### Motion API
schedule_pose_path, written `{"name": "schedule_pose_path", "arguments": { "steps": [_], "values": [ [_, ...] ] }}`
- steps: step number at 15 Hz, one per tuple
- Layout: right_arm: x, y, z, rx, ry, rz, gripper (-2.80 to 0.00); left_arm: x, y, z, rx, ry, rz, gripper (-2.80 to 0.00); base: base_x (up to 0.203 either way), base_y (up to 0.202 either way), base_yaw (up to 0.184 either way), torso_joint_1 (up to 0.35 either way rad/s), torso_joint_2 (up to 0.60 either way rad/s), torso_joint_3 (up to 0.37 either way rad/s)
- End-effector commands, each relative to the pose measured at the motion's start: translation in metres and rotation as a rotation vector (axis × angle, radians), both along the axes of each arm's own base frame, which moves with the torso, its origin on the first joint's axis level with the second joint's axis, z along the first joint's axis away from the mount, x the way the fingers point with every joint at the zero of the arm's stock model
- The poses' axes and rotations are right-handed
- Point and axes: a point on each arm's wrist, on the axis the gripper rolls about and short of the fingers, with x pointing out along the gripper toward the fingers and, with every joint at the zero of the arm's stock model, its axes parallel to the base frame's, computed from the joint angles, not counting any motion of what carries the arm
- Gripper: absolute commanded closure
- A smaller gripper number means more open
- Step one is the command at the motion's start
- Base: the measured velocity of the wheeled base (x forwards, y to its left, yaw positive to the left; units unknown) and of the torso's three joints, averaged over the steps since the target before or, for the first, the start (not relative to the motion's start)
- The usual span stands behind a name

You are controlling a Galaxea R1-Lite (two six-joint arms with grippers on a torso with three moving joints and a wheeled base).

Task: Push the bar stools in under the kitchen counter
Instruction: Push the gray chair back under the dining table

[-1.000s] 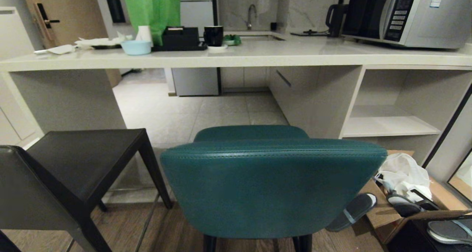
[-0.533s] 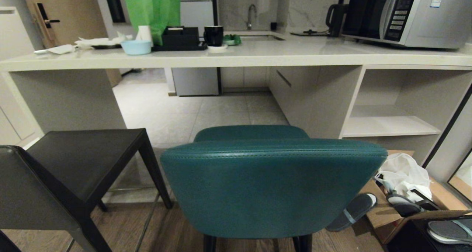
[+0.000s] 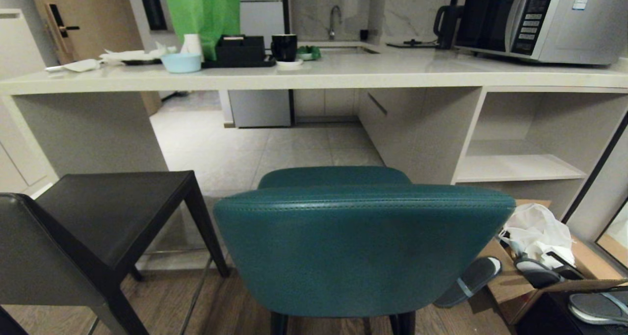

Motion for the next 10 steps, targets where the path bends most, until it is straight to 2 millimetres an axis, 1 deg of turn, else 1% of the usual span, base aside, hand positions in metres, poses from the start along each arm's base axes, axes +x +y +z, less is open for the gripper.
{"name": "schedule_pose_path", "arguments": {
  "steps": [1, 6, 7, 10],
  "values": [
    [0.0001, 0.0000, 0.0002, 0.000, 0.001, 0.001, 0.00, 0.0004, 0.0000, -0.0012, 0.000, 0.006, -0.001, 0.00, 0.000, 0.000, 0.000, 0.000, 0.00, 0.000],
    [0.0001, 0.0000, 0.0002, 0.001, 0.001, 0.001, 0.00, 0.0004, 0.0000, -0.0011, -0.001, 0.005, -0.001, 0.00, 0.000, 0.000, 0.000, 0.000, 0.00, 0.000],
    [0.0001, 0.0000, 0.0002, 0.001, 0.001, 0.001, 0.00, 0.0004, 0.0000, -0.0013, 0.002, 0.006, 0.000, 0.00, -0.097, 0.000, 0.003, 0.012, 0.00, -0.003],
    [0.0001, 0.0000, 0.0002, 0.001, 0.001, 0.001, 0.00, 0.0004, 0.0000, -0.0013, 0.001, 0.006, -0.001, 0.00, -0.190, 0.000, -0.002, 0.002, 0.00, 0.003]
  ]
}}
